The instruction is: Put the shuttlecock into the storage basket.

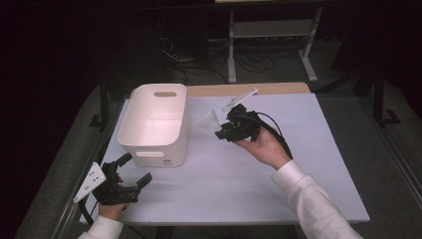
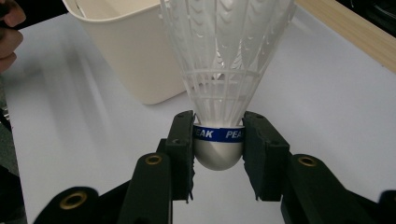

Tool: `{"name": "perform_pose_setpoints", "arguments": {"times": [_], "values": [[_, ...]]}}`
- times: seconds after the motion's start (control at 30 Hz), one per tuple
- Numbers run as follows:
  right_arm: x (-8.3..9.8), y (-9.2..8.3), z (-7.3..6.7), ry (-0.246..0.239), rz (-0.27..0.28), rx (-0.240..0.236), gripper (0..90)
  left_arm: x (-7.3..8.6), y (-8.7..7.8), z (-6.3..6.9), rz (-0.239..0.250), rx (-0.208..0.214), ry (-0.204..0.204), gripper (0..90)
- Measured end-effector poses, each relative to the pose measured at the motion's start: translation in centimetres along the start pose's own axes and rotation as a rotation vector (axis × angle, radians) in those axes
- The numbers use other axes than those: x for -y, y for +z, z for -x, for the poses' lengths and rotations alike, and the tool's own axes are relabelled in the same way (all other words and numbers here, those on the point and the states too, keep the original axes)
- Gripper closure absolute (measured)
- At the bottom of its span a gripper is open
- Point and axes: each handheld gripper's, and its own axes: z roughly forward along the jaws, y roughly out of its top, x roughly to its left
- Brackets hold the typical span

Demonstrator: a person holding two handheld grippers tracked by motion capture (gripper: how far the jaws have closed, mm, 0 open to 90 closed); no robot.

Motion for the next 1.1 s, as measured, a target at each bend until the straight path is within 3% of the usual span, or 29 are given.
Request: {"name": "perform_pose_setpoints", "arguments": {"times": [0.47,0.53,0.7,0.73,1.1], "values": [[-1.9,0.9,-0.3,-0.064,0.006,0.003,63.5,0.0,0.0,0.0,-0.015,0.004,0.004,0.0],[-2.2,1.0,-0.5,-0.045,-0.004,0.001,63.5,0.1,0.1,0.0,-0.002,0.006,0.002,0.0],[-3.0,1.4,-0.6,-0.057,0.005,-0.006,63.5,0.1,0.1,0.1,-0.003,0.005,-0.003,0.0],[-3.0,1.4,-0.6,-0.057,0.005,-0.006,63.5,0.1,0.2,0.2,0.01,0.006,-0.021,0.0],[-4.9,2.3,-1.1,-0.093,0.007,-0.02,63.5,0.1,0.2,0.1,0.005,0.005,-0.015,0.0]]}}
